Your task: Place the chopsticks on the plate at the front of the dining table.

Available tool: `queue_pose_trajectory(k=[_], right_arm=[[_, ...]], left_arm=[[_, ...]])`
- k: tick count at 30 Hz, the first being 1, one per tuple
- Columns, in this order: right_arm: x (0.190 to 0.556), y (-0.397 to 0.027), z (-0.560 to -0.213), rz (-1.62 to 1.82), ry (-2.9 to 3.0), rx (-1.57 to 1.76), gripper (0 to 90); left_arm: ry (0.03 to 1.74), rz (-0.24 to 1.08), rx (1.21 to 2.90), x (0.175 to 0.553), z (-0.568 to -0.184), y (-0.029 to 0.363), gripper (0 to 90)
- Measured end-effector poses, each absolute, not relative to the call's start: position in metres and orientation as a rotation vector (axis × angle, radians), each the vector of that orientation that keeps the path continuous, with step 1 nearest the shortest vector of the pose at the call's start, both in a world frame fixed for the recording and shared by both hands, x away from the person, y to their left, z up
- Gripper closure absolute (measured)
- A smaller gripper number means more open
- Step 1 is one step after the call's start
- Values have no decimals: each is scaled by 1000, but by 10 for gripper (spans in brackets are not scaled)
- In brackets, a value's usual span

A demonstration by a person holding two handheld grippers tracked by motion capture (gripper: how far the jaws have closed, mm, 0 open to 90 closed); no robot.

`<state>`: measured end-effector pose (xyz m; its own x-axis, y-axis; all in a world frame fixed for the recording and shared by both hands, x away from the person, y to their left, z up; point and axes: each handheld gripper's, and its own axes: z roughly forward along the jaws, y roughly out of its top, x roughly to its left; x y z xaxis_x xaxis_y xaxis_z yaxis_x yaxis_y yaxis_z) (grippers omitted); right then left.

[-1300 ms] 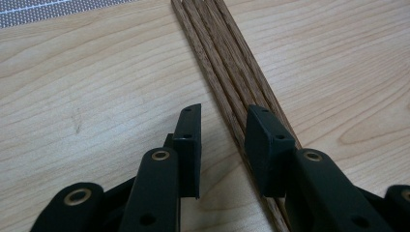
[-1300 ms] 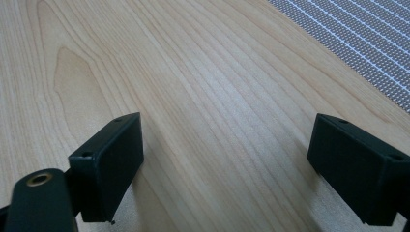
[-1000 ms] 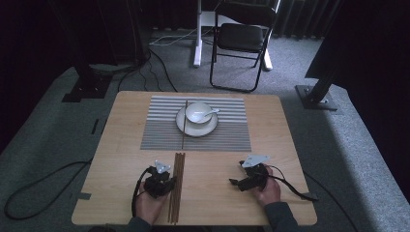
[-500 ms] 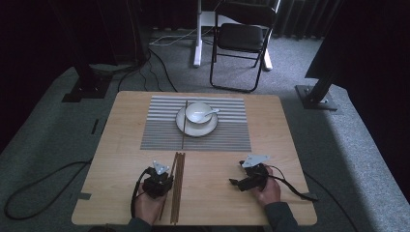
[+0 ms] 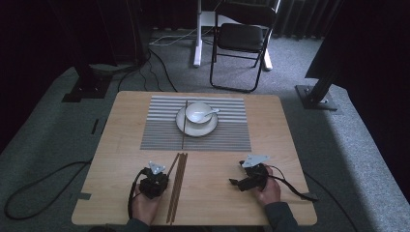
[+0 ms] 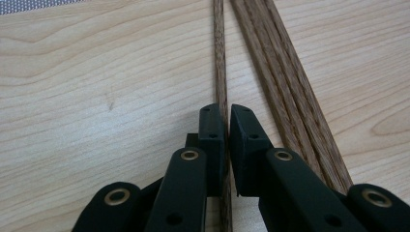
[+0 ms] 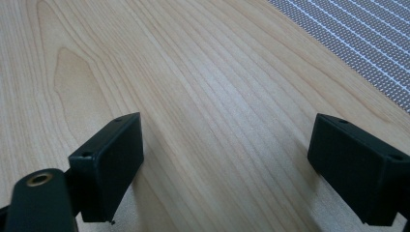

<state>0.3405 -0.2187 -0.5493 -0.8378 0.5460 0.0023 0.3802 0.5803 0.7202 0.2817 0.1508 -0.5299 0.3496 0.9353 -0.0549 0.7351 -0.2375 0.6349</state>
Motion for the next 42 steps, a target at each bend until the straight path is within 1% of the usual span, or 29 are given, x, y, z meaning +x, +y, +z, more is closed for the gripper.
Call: queue_pose_trajectory(k=[4, 11, 20, 42], right_arm=[[340, -219, -549, 1103, 2592, 772, 119], [341, -219, -549, 1102, 2592, 771, 119], [341, -219, -549, 1103, 2592, 772, 119], [340, -219, -549, 1102, 2592, 771, 119]], left_arm=[[1464, 419, 2033, 284, -529, 156, 849], [1469, 409, 2020, 285, -528, 158, 850], [1457, 440, 1982, 285, -520, 161, 851], [1442, 468, 1925, 293, -501, 165, 850]])
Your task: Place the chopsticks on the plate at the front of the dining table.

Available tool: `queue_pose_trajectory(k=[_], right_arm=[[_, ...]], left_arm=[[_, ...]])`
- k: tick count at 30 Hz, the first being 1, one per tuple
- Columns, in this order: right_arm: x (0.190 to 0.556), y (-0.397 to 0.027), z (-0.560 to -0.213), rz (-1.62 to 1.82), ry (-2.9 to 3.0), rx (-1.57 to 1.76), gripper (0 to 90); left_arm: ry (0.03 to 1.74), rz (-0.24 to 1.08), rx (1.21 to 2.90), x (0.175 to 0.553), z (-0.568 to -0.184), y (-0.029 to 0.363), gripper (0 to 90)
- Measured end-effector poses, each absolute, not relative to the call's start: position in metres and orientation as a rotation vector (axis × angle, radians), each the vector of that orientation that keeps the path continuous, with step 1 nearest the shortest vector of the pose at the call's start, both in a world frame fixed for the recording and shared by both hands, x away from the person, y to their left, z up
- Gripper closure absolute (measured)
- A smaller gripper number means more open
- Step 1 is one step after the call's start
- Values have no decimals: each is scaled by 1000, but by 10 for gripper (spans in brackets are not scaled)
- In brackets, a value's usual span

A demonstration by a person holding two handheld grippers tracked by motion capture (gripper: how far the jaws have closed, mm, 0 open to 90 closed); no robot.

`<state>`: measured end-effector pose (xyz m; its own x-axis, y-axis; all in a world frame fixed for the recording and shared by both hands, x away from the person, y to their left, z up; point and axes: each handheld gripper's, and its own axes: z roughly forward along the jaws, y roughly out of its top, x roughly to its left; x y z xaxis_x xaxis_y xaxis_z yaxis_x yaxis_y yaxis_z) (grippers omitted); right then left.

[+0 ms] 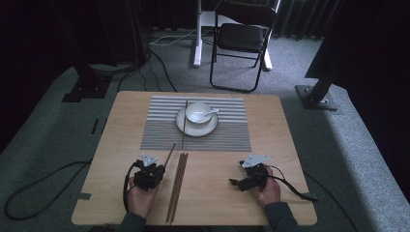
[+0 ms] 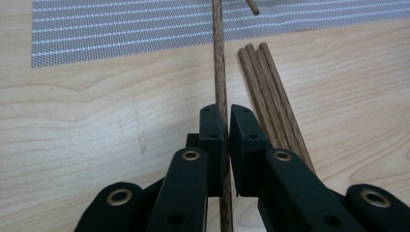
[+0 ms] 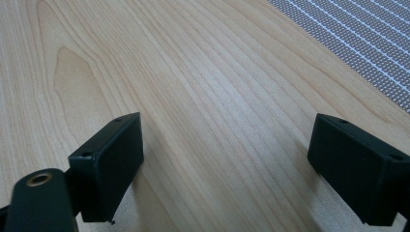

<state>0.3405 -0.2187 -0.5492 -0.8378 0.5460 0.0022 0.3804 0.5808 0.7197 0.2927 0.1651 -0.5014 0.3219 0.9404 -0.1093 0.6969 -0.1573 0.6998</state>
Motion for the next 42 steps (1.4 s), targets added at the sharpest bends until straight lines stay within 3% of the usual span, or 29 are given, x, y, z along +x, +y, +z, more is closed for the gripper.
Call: queue_pose_trajectory(k=[42], right_arm=[[340, -219, -549, 1103, 2592, 772, 119]], left_arm=[[1430, 470, 1827, 341, -458, 166, 850]])
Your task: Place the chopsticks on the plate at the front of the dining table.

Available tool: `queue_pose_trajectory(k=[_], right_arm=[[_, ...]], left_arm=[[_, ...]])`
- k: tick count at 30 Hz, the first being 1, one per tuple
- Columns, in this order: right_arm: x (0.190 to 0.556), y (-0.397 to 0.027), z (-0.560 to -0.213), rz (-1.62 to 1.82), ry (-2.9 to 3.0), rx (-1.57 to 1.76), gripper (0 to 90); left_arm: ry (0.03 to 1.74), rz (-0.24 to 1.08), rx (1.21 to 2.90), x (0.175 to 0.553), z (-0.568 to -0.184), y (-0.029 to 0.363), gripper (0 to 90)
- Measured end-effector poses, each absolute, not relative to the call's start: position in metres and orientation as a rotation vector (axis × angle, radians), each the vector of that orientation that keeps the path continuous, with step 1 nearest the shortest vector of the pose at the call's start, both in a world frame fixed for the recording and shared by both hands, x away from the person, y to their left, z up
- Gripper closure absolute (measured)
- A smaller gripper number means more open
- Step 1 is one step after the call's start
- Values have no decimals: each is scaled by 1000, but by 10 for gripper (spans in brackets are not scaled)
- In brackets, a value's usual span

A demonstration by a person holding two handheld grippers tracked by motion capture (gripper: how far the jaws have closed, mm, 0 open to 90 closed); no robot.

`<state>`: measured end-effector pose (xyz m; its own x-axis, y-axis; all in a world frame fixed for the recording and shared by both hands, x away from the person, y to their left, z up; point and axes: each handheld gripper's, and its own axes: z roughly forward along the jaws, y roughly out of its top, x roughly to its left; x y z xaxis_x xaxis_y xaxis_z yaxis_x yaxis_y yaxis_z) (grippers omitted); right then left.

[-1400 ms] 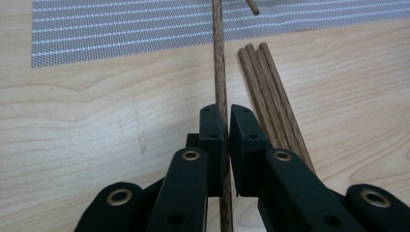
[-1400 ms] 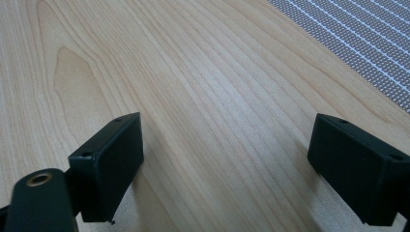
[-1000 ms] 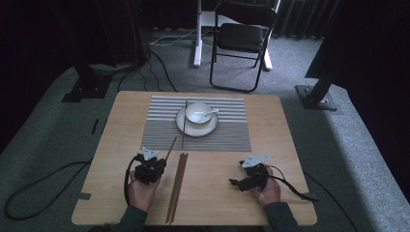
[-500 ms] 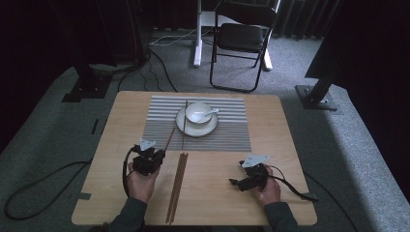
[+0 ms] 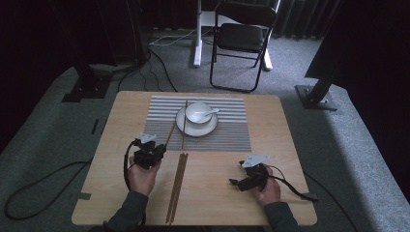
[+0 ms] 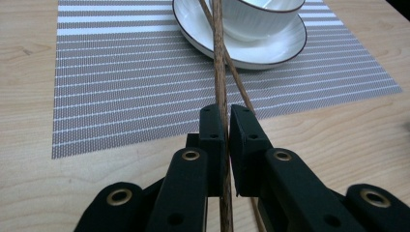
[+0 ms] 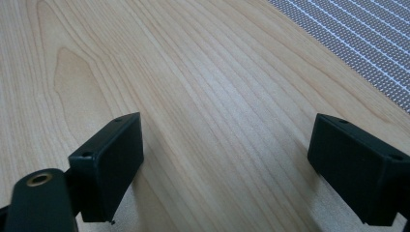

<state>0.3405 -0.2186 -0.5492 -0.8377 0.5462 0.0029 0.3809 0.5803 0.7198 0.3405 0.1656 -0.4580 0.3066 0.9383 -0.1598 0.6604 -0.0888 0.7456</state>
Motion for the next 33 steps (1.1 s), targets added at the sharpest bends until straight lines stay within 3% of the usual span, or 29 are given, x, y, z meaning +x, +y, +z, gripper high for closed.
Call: queue_pose_trajectory(k=[33], right_arm=[[341, -219, -549, 1102, 2592, 769, 119]], left_arm=[[1470, 463, 1782, 373, -449, 167, 850]])
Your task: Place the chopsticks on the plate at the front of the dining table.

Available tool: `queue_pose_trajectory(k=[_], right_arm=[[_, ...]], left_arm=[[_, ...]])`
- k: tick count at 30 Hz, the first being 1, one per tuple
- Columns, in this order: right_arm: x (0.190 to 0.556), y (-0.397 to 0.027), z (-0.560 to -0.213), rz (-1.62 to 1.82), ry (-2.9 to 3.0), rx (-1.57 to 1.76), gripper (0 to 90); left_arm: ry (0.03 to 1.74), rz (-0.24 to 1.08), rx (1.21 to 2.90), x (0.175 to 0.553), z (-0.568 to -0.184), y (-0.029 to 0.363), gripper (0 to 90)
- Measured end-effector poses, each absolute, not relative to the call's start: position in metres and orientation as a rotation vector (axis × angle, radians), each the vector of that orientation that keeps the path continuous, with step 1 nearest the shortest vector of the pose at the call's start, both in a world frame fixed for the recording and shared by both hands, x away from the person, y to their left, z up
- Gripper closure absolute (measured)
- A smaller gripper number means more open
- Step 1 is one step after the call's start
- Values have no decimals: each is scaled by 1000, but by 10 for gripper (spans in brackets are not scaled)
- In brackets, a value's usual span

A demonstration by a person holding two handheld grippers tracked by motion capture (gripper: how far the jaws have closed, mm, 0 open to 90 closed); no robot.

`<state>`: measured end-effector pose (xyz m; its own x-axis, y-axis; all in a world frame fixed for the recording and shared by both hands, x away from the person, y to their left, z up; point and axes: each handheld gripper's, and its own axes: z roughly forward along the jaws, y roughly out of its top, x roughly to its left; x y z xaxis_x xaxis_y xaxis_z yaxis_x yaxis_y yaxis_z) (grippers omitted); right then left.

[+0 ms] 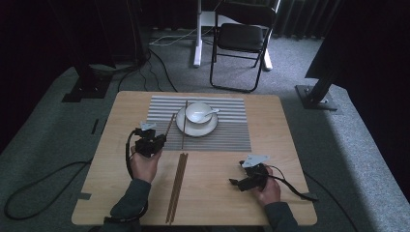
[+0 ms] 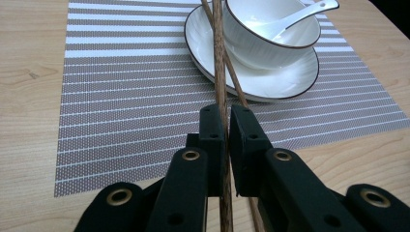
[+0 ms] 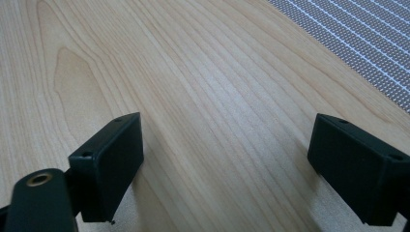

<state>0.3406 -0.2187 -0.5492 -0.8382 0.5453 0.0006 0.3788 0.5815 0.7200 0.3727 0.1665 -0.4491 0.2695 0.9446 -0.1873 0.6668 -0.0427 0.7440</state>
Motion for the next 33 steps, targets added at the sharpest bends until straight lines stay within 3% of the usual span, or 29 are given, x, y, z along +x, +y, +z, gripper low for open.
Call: queue_pose_trajectory(k=[33], right_arm=[[341, -219, -549, 1102, 2592, 770, 119]], left_arm=[[1509, 461, 1766, 399, -444, 168, 850]])
